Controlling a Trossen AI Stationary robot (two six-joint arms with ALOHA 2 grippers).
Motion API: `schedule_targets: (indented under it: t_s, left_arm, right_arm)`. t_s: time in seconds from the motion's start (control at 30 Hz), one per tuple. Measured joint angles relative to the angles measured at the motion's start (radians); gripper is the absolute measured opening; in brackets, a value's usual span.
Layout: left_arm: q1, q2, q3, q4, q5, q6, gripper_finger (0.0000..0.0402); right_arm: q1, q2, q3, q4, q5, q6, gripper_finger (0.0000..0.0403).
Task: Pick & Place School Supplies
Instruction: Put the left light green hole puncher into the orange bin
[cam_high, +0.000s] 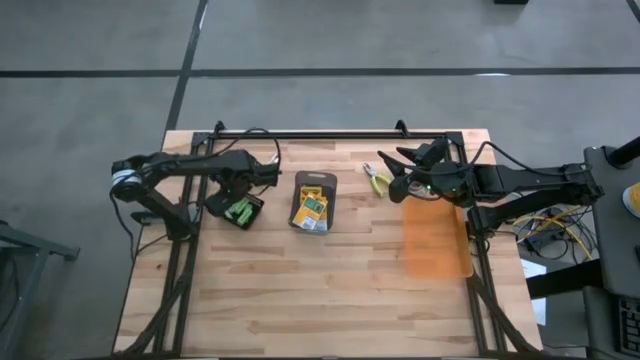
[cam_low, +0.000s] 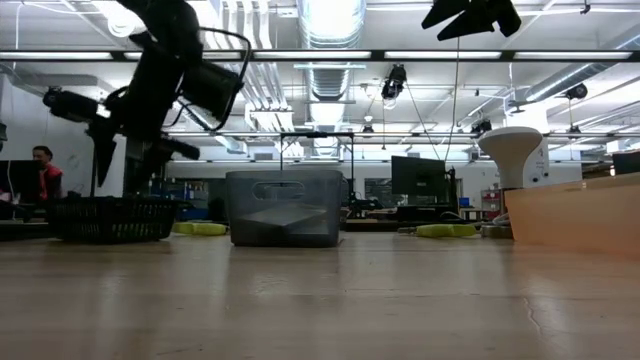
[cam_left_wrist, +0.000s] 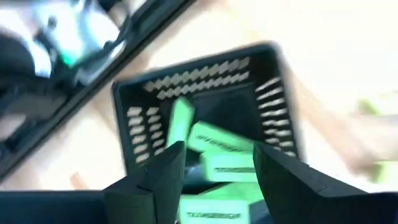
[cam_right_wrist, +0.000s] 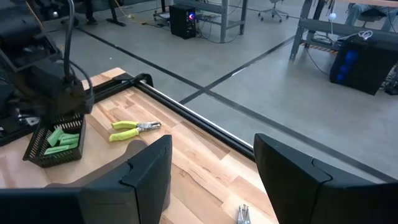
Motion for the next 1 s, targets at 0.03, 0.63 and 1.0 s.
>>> schedule_targets:
  t_s: [0.03,0.63,1.0]
  left_arm:
    - [0.0,0.0,0.02,-0.011,-0.03,0.02,0.0195]
    - [0.001,-0.001,0.211,0.12,-0.507,0.422,0.0195]
    - [0.0,-0.001,0.215,0.296,-0.561,0.789,0.0195]
  right_arm:
    - [0.0,0.0,0.0,0.0,0.0,0.0,0.0224]
    - [0.0,0.0,0.0,0.0,0.0,0.0,0.0224]
    - [-0.001,0.0,0.0,0.0,0.0,0.0,0.0224]
